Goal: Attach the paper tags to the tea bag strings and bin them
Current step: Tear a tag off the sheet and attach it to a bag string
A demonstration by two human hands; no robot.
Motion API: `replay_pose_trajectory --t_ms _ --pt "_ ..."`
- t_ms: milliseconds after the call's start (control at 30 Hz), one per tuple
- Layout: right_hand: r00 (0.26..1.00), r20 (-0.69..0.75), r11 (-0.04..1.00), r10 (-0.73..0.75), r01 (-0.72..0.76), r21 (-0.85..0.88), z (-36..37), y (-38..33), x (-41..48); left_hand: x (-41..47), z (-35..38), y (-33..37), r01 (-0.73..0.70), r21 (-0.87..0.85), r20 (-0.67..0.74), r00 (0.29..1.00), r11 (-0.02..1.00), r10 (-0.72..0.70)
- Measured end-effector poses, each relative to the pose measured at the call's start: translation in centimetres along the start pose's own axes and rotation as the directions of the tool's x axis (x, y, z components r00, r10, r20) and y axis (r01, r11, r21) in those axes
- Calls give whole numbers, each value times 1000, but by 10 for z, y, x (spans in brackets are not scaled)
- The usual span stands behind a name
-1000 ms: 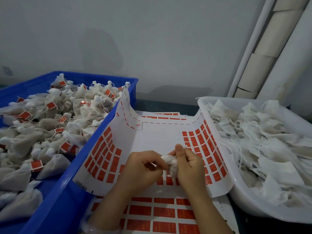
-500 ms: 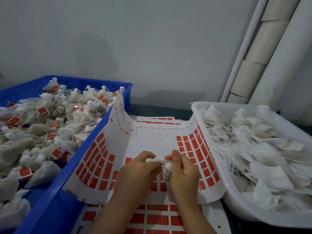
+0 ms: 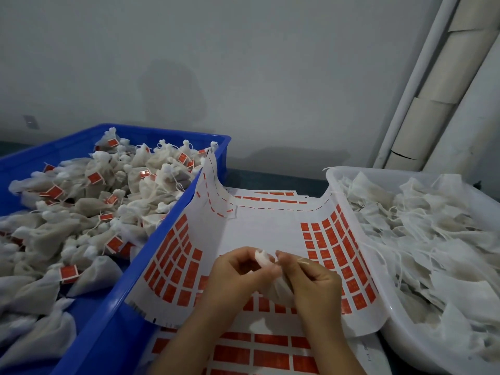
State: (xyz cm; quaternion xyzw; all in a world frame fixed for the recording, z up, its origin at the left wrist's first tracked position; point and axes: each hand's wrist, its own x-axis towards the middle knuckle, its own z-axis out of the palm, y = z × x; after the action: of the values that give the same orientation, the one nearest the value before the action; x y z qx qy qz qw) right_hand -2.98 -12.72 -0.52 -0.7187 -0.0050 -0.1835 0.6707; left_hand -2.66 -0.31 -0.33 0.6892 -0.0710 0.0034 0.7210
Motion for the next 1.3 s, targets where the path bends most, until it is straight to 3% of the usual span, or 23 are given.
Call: replay_pose_trajectory --t_ms 100,233,333,467,600,700,800,967,1133,1300 --pt "998 61 1000 -9 8 13 0 2 1 0 1 -1 16 140 51 998 990 -23" --pt "988 139 994 73 -83 65 -3 4 3 -1 0 -2 30 159 79 996 987 -43" --pt "975 151 977 162 -180 111 -3 4 4 -2 -1 -3 28 43 120 992 999 -33" --pt "965 143 956 218 -241 166 2 7 1 -3 2 -3 129 -213 202 976 968 -86" --pt "954 200 950 222 -258 174 6 7 -1 -2 4 -2 193 -280 238 963 940 -126" --pt "919 215 918 330 -366 156 14 16 -1 -3 5 -2 168 -209 213 969 963 -122" --pt "850 171 818 498 -526 231 24 21 -2 -4 7 -7 157 -91 228 964 983 -133" --pt "900 2 884 436 -429 184 15 25 1 -5 11 -6 150 -7 264 954 989 -143" --pt "912 -51 897 408 -390 207 12 18 -4 -4 12 -7 196 -42 268 947 980 -178" --pt "960 -216 983 180 -167 78 11 11 -7 -2 13 -5 130 6 164 978 991 -130"
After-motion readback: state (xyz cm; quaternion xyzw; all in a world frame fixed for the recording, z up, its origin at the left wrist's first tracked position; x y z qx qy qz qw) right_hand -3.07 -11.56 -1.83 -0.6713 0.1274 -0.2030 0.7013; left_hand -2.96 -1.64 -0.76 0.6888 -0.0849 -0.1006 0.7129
